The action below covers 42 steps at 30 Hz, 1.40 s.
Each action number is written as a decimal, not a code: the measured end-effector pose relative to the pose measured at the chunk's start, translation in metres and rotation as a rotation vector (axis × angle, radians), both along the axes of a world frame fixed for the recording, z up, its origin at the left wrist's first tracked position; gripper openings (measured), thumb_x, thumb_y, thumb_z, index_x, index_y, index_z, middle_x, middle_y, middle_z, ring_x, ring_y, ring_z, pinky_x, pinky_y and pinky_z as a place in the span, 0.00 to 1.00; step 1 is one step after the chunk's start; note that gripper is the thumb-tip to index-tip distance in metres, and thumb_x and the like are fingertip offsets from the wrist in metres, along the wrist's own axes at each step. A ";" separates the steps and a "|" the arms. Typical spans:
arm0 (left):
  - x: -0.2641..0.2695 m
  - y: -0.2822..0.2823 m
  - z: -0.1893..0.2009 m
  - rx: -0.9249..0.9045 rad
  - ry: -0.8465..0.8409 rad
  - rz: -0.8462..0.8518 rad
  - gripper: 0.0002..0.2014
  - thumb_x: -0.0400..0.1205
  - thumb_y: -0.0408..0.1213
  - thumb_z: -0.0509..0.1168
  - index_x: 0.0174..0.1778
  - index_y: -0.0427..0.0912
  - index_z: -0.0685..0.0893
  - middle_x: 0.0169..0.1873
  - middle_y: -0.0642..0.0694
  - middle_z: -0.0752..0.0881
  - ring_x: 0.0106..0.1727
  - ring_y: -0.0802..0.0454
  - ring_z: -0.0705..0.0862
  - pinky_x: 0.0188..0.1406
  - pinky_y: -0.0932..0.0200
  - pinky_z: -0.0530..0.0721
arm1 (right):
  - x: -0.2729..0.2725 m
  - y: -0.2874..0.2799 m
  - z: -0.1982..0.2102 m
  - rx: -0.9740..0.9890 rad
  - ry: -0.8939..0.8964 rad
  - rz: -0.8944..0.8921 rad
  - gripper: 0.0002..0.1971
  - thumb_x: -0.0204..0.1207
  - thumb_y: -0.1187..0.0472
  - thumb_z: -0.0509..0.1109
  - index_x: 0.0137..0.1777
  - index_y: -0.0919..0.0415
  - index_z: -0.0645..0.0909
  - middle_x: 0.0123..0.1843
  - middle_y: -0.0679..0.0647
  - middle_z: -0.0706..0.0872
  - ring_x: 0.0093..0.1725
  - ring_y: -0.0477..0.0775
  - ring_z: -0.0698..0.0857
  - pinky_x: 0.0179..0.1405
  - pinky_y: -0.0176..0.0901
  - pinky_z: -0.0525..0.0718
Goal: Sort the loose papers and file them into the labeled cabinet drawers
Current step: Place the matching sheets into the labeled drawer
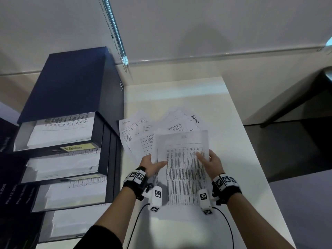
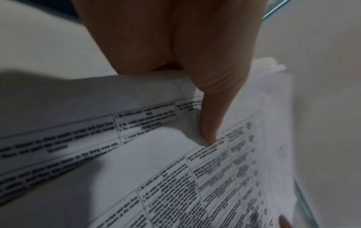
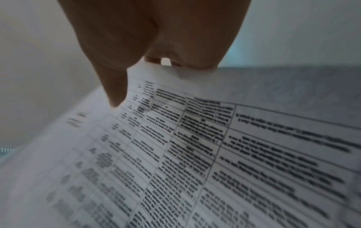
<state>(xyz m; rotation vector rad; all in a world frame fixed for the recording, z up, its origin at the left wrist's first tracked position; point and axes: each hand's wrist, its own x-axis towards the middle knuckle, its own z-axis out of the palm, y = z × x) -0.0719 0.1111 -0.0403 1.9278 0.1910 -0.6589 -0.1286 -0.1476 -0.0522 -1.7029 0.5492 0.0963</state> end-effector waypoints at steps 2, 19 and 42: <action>0.003 -0.003 0.027 -0.084 -0.027 0.009 0.15 0.72 0.45 0.79 0.50 0.47 0.86 0.49 0.44 0.91 0.53 0.46 0.88 0.56 0.46 0.87 | 0.003 -0.003 0.008 0.153 -0.059 0.028 0.26 0.72 0.50 0.80 0.68 0.55 0.80 0.59 0.51 0.90 0.60 0.52 0.88 0.56 0.47 0.84; 0.033 0.001 0.107 -0.156 -0.346 -0.130 0.27 0.70 0.42 0.80 0.66 0.50 0.83 0.58 0.49 0.89 0.60 0.52 0.87 0.60 0.47 0.86 | 0.028 0.006 0.095 -0.050 -0.200 0.072 0.27 0.64 0.61 0.85 0.63 0.58 0.81 0.56 0.51 0.90 0.56 0.51 0.88 0.59 0.52 0.85; 0.031 0.010 0.017 -0.059 -0.029 -0.307 0.13 0.70 0.34 0.81 0.49 0.40 0.91 0.41 0.49 0.90 0.46 0.50 0.86 0.48 0.57 0.86 | -0.017 0.008 0.043 0.126 0.194 0.280 0.17 0.65 0.64 0.82 0.53 0.61 0.86 0.52 0.64 0.91 0.53 0.65 0.89 0.45 0.53 0.91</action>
